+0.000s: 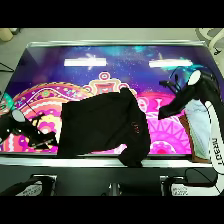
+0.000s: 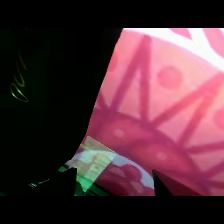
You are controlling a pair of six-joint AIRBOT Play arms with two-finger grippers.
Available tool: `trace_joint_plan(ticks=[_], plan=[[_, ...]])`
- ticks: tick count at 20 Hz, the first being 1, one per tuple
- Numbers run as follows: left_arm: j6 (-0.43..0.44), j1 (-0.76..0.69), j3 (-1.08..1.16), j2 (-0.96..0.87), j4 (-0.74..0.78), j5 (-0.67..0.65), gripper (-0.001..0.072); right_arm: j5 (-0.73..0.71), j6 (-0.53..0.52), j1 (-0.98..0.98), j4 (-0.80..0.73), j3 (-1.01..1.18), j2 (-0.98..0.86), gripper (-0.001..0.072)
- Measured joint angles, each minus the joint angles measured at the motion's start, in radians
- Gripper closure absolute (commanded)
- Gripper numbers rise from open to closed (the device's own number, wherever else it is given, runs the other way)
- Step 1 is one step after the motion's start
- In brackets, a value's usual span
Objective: Fold the shirts.
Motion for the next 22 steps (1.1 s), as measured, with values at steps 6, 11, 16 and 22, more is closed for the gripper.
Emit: trace_joint_plan(ticks=[6,11,16,22], plan=[[0.021,0.003,-0.109,0.024,-0.102,0.108,0.0209,-0.068,-0.041,-0.007,0.035,-0.272,0.141,0.0213],[0.027,-0.045,-0.125,0.008,-0.154,0.172,0.0597,-0.149,-0.079,-0.005,0.109,-0.468,0.207,0.0211],[0.034,-0.09,-0.126,0.009,-0.169,0.216,0.0684,-0.293,-0.08,0.101,0.153,-0.584,0.222,0.0224],[0.041,-0.106,-0.126,0.077,-0.172,0.229,0.0685,-0.429,0.008,0.156,0.135,-0.614,0.224,0.069]])
